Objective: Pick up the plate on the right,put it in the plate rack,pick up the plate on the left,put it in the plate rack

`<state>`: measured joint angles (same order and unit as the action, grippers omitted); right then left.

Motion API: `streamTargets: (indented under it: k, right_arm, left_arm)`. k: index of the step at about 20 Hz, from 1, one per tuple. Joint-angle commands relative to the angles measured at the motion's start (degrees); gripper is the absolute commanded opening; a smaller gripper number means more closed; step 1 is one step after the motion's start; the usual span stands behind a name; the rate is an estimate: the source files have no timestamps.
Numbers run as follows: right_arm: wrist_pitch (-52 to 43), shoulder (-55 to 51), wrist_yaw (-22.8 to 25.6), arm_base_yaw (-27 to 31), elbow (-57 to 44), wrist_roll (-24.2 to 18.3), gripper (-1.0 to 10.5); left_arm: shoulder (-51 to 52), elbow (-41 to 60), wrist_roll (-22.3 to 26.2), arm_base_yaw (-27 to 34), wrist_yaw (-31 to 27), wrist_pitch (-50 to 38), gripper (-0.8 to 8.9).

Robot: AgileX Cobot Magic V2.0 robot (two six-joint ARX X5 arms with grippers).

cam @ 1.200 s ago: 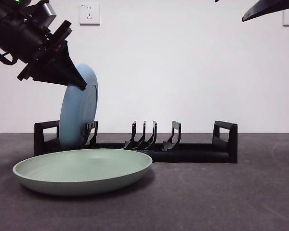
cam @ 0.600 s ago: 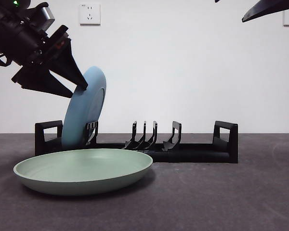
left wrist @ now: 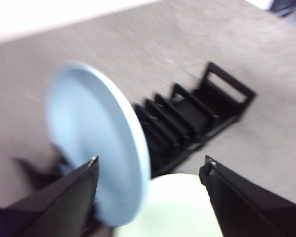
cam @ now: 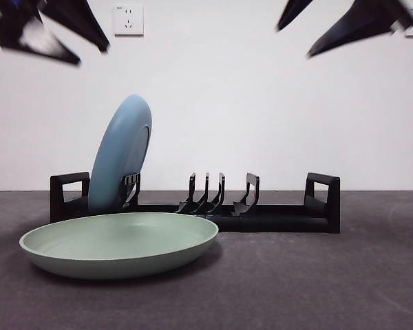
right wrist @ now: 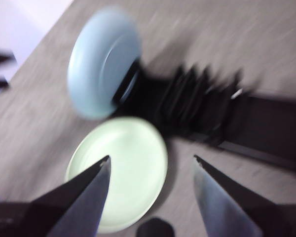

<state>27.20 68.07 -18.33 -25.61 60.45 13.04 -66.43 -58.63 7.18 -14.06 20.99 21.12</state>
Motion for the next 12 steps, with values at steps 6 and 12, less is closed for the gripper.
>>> streamTargets:
  k: [6,12]
  right_arm:
    - [0.17,16.57,-1.29,-4.22,-0.11,0.00,2.8]
    - [-5.79,28.59,-7.23,-5.29,-0.11,2.34,2.8]
  left_arm:
    - [15.58,0.09,16.68,-14.93,-20.00,6.88,3.56]
    - [19.39,0.09,17.11,-27.02,-28.33,7.26,3.55]
